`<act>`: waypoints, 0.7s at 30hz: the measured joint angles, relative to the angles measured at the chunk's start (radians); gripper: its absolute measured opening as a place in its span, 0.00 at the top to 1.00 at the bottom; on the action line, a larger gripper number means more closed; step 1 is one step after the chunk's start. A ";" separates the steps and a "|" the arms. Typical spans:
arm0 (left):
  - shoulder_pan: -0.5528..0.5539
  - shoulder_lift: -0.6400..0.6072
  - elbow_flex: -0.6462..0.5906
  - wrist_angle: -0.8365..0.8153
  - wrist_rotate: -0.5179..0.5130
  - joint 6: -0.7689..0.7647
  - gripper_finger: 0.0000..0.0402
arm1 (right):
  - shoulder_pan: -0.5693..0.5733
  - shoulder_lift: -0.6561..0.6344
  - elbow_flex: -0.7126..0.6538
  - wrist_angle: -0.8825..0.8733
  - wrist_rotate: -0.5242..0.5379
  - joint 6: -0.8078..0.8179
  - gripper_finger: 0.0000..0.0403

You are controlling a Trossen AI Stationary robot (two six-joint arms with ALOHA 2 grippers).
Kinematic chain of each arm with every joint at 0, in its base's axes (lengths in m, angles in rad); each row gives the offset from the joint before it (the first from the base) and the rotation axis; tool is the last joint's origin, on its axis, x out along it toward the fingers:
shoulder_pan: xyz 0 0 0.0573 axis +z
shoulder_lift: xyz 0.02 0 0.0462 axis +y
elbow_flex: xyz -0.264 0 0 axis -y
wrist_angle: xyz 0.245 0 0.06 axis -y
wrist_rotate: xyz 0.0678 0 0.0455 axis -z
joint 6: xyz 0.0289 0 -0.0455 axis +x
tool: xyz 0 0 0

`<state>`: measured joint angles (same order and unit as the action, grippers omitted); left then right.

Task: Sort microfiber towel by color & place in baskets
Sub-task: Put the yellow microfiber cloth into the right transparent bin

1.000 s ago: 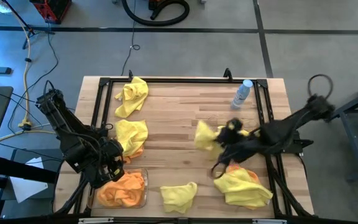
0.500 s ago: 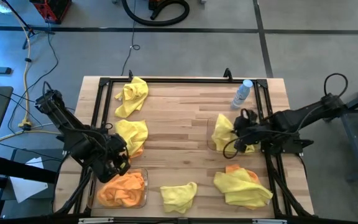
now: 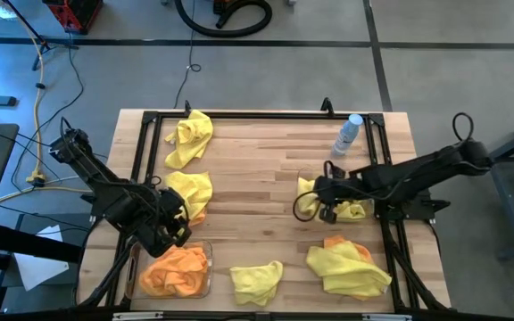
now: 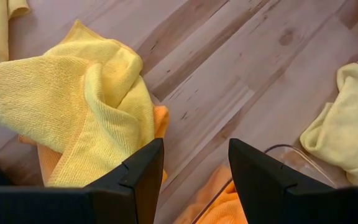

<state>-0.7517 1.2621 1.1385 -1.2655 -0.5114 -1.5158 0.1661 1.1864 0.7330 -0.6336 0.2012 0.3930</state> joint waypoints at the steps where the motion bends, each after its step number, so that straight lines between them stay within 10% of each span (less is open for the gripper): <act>1: 0.001 0.000 0.000 -0.001 0.000 0.000 0.58 | -0.005 0.017 0.000 0.009 0.000 -0.012 1.00; 21: 0.001 0.000 0.000 -0.001 0.056 0.000 0.58 | -0.026 -0.093 0.000 0.012 -0.105 0.055 0.61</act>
<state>-0.7509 1.2621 1.1385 -1.2667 -0.4549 -1.5154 0.1398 1.0931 0.7330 -0.6220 0.0961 0.4479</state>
